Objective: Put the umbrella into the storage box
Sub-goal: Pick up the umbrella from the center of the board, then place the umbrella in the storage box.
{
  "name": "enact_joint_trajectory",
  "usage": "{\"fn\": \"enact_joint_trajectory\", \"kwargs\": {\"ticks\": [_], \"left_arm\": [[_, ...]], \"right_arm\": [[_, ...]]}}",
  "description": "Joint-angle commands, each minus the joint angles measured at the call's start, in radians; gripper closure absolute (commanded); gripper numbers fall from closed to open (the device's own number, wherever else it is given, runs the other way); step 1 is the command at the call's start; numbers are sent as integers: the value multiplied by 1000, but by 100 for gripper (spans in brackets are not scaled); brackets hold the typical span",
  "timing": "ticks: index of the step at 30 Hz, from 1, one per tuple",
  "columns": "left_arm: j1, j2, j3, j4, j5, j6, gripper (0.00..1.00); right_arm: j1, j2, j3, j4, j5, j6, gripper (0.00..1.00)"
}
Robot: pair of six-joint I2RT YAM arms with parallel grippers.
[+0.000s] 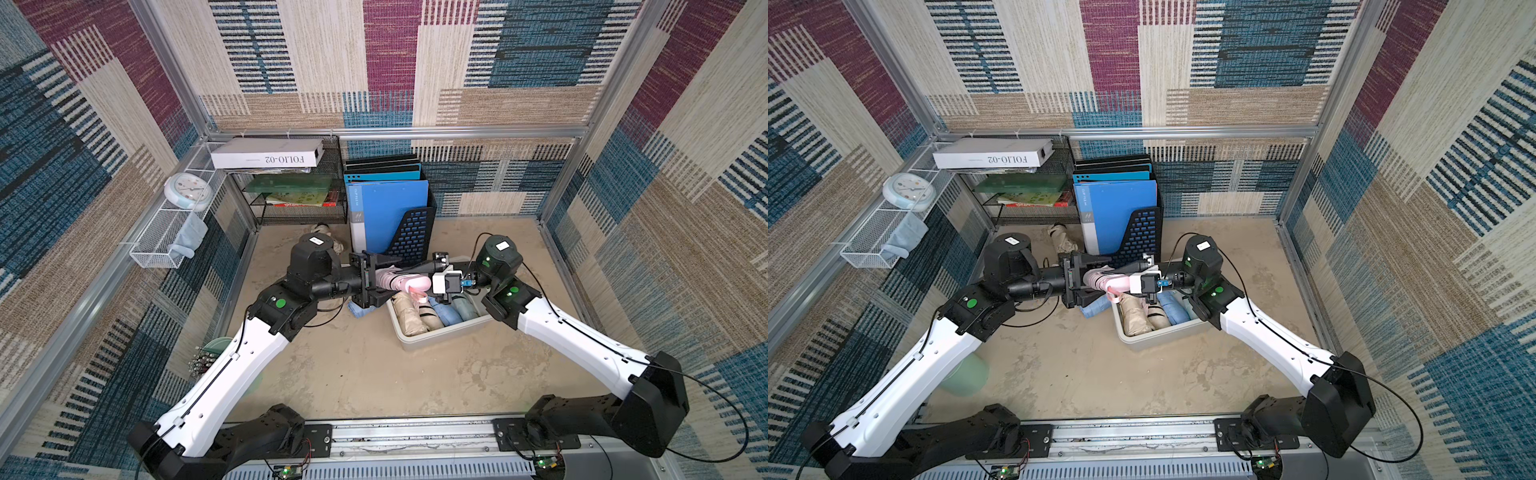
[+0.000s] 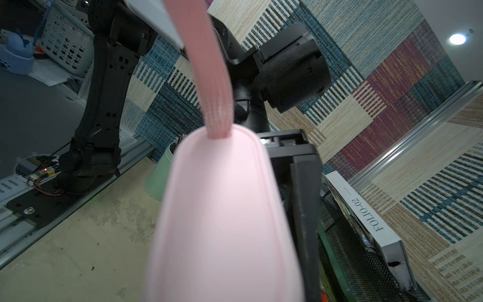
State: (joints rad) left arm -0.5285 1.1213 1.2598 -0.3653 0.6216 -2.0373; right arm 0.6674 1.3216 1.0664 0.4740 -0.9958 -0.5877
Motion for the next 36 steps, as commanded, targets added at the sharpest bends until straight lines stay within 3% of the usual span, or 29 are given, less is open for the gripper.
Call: {"fn": "enact_joint_trajectory", "kwargs": {"ticks": [1,2,3,9,13,15,17,20,26,30,36], "left_arm": [[1,-32,-7,-8,-118,54,18],[2,-44,-16,-11,-152,58,14],[1,-57,-17,-28,-192,69,1],[2,-163,-9,-215,-527,269,0],[1,-213,-47,-255,-704,522,2],[1,-212,-61,-264,-743,654,5],[2,-195,-79,-252,-742,785,7],[1,-137,-92,-245,-692,950,9],[-66,23,-94,-229,-606,1181,13],[-107,98,-113,-213,-552,1204,14],[-113,170,-200,-116,-452,1122,17]], "right_arm": [[2,-16,-15,-20,-9,13,81],[2,-18,-26,-18,2,20,82],[1,-19,-35,-13,15,27,82],[-3,-42,-100,6,157,190,85],[-4,-75,-127,-50,265,383,88],[-4,-96,-122,-135,384,532,92],[-5,-111,-88,-313,560,679,97],[-10,-87,32,-636,723,780,100],[-42,44,258,-1065,789,787,100],[-82,157,398,-1251,790,772,100],[-119,347,552,-1415,741,714,100]]}}
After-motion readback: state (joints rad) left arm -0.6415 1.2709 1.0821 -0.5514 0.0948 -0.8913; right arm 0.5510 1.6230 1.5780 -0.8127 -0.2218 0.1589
